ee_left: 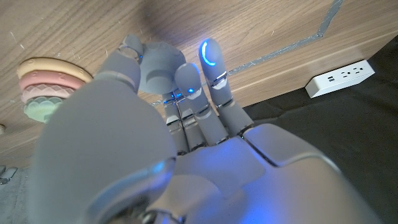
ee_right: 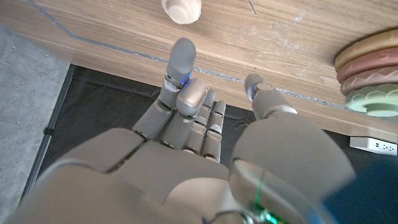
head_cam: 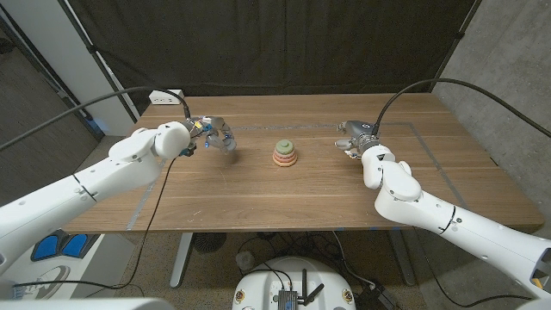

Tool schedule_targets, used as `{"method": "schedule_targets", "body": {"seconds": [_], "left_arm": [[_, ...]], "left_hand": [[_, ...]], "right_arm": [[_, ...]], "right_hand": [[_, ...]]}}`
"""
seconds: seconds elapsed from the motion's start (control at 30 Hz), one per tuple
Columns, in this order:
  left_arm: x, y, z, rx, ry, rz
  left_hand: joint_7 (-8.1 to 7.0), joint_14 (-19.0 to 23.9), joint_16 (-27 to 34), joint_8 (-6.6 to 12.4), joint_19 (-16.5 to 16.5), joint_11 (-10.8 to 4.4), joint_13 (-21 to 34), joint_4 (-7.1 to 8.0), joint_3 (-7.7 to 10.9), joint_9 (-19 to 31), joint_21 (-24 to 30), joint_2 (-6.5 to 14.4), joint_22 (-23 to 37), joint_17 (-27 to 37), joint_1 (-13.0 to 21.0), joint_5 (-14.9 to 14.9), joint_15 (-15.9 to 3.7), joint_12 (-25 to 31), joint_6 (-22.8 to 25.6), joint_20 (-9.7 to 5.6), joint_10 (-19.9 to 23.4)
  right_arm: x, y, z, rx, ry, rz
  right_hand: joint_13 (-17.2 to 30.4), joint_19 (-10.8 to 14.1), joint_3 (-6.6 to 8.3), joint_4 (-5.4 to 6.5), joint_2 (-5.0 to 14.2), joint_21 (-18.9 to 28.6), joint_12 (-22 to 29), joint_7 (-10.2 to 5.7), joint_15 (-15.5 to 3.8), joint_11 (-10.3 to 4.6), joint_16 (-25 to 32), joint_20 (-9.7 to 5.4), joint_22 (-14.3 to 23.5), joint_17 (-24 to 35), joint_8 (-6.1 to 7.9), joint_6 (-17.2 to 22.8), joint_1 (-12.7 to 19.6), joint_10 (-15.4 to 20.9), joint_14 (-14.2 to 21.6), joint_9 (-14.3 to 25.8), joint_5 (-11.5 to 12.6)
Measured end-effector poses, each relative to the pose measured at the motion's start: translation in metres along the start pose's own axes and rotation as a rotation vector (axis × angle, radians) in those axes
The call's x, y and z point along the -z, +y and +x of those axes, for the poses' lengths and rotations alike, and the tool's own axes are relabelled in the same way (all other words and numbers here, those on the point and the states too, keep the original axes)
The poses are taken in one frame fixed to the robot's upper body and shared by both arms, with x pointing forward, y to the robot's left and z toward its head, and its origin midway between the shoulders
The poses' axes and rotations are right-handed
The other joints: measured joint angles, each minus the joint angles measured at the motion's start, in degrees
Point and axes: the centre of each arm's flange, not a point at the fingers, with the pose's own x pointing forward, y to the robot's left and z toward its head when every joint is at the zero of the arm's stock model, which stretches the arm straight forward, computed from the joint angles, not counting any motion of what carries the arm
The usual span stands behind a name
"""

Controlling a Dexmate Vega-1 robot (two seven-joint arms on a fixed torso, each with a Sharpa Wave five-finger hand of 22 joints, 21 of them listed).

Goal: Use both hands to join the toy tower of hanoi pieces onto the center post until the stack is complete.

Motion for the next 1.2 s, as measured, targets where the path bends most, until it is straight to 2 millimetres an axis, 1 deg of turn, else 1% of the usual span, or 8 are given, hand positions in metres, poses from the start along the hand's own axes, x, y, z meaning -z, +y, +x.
{"method": "schedule_targets", "body": {"seconds": [0.1, 0.4, 0.5, 0.6, 0.7, 0.8, 0.87, 1.2], "left_arm": [[-0.001, 0.003, 0.000, -0.004, -0.007, -0.001], [-0.005, 0.010, 0.001, -0.016, -0.032, 0.000], [-0.007, 0.012, 0.002, -0.021, -0.042, 0.001], [-0.008, 0.014, 0.003, -0.026, -0.047, 0.001], [-0.010, 0.016, 0.005, -0.030, -0.057, 0.000], [-0.014, 0.017, 0.007, -0.034, -0.070, -0.002], [-0.016, 0.018, 0.008, -0.035, -0.079, -0.003], [-0.031, 0.024, 0.015, -0.046, -0.126, 0.001]], "left_hand": [[-0.01, 0.0, 0.0, -0.01, 0.0, -0.28, 0.3, 0.00, 0.00, 0.0, 0.0, -0.2, 0.0, 0.0, -0.2, 0.0, 0.00, -0.1, 0.0, 0.00, 0.3], [0.33, 0.0, -0.2, -0.23, 0.0, -0.28, 0.6, 0.00, 0.00, 0.0, 0.0, -0.5, 0.0, 0.0, -0.5, 0.0, 0.00, -0.3, 0.3, 0.00, 0.3], [0.11, 0.0, -0.2, -0.24, 0.0, -0.57, 0.6, 0.00, -0.01, 0.2, 0.0, -0.6, 0.0, 0.0, -0.4, 0.0, 0.00, -0.3, 0.6, 0.00, 0.6], [0.04, 0.0, -0.2, -0.42, 0.0, -0.44, 0.5, 0.01, -0.01, 0.3, 0.0, -0.6, 0.0, 0.1, -0.4, -0.2, 0.00, -0.5, 0.6, 0.00, 0.9], [0.04, 0.0, -0.4, -0.42, 0.0, -0.48, 0.4, 0.01, -0.01, 0.3, 0.0, -0.6, 0.0, 0.1, -0.4, -0.2, 0.00, -0.7, 0.6, 0.00, 1.1], [0.05, 0.0, -0.6, -0.44, 0.0, -0.48, 0.5, 0.01, -0.01, 0.3, 0.0, -0.7, 0.0, 0.1, -0.3, -0.2, 0.00, -0.7, 0.7, 0.00, 1.1], [0.23, 0.0, -0.6, -0.46, 0.0, -0.48, 0.6, 0.01, -0.01, 0.3, 0.0, -0.7, 0.0, 0.1, -0.3, -0.1, 0.00, -0.7, 0.8, 0.00, 1.1], [0.11, 0.0, -0.8, -0.55, 0.0, -0.58, 0.7, 0.01, -0.01, 0.2, 0.0, -0.7, 0.0, 0.2, 0.0, 0.0, 0.00, -1.0, 1.2, 0.00, 1.2]], "right_arm": [[0.000, 0.000, 0.000, 0.000, 0.002, 0.000], [0.001, 0.000, 0.000, -0.003, 0.007, 0.001], [0.001, 0.000, 0.000, -0.004, 0.008, 0.001], [0.002, 0.000, 0.000, -0.004, 0.011, 0.001], [0.003, 0.000, 0.000, -0.006, 0.013, 0.002], [0.003, 0.001, -0.001, -0.008, 0.016, 0.003], [0.004, 0.001, -0.001, -0.007, 0.016, 0.006], [0.007, 0.001, -0.003, 0.001, 0.023, 0.014]], "right_hand": [[0.0, 0.0, 0.00, 0.00, 0.00, 0.0, 0.0, 0.00, 0.00, 0.00, 0.0, 0.00, 0.0, 0.0, 0.00, 0.0, 0.0, 0.0, 0.0, 0.0, 0.0], [0.1, 0.0, 0.00, 0.00, 0.00, 0.0, 0.0, 0.00, 0.00, 0.00, 0.0, 0.00, 0.0, 0.0, 0.00, 0.0, 0.0, 0.0, 0.0, 0.0, 0.0], [0.3, 0.0, 0.00, 0.00, 0.00, 0.0, 0.0, 0.00, 0.00, 0.00, 0.0, 0.00, 0.0, 0.0, 0.00, 0.0, 0.0, 0.0, 0.0, 0.0, 0.0], [0.3, 0.0, 0.00, 0.00, 0.00, 0.0, 0.0, 0.00, 0.00, -0.01, 0.0, 0.00, 0.0, 0.0, 0.00, 0.0, 0.0, 0.0, 0.0, 0.0, 0.0], [0.3, 0.0, 0.00, 0.00, 0.01, 0.0, 0.0, 0.00, 0.00, -0.42, 0.0, 0.00, 0.0, 0.0, 0.00, 0.0, 0.0, 0.4, 0.0, 0.0, 0.0], [0.3, 0.0, 0.00, 0.00, 0.01, 0.0, 0.0, -0.33, 0.00, -0.42, 0.0, 0.00, 0.0, 0.0, 0.00, 0.3, 0.0, 0.4, 0.0, 0.0, 0.0], [0.3, 0.0, 0.00, 0.00, 0.53, 0.0, 0.0, -0.14, 0.00, -0.42, 0.0, 0.00, 0.0, 0.0, 0.23, 0.5, -0.5, 0.4, 0.0, 0.0, 0.0], [0.3, 0.0, 0.00, 0.00, 0.54, 0.0, 0.0, 0.25, 0.00, -0.42, 0.0, 0.00, 0.0, 0.0, 0.23, 0.9, -0.5, 0.4, 0.0, 0.0, 0.0]]}}
